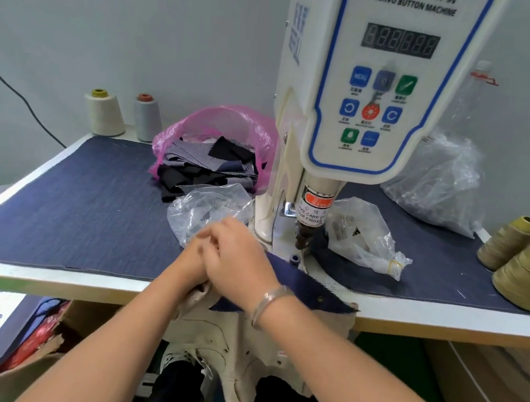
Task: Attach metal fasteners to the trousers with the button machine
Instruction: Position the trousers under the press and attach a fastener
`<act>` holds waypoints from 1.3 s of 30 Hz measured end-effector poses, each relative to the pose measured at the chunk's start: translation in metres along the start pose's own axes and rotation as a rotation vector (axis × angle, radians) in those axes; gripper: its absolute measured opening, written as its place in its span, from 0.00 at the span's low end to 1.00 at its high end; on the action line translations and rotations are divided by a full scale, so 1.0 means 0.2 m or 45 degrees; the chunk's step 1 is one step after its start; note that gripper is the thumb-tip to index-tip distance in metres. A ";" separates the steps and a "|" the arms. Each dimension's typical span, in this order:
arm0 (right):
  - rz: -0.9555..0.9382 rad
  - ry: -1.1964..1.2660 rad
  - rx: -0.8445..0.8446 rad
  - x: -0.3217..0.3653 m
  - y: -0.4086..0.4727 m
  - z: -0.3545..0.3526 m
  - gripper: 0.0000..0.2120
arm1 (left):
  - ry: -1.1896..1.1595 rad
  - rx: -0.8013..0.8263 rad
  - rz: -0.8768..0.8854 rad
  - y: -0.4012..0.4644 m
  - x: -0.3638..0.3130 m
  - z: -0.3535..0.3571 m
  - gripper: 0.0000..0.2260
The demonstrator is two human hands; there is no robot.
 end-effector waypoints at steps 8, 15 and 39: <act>0.141 -0.600 0.403 -0.11 0.50 0.19 0.16 | 0.222 0.012 0.169 0.03 -0.03 0.01 0.19; 0.231 -0.690 0.312 -0.15 0.59 0.25 0.15 | 0.199 0.070 0.146 0.03 -0.02 0.01 0.10; 0.098 -1.277 0.333 -0.16 0.66 0.28 0.13 | 0.309 0.108 0.067 0.05 0.01 0.01 0.17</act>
Point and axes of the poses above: each hand's wrist, its own y-axis towards the middle knuckle, its own z-axis out of the palm, x = y × z, the point moved 5 cm from there along y, towards the middle knuckle, and after that the axes turned 8 degrees about -y, right-handed, at the moved point
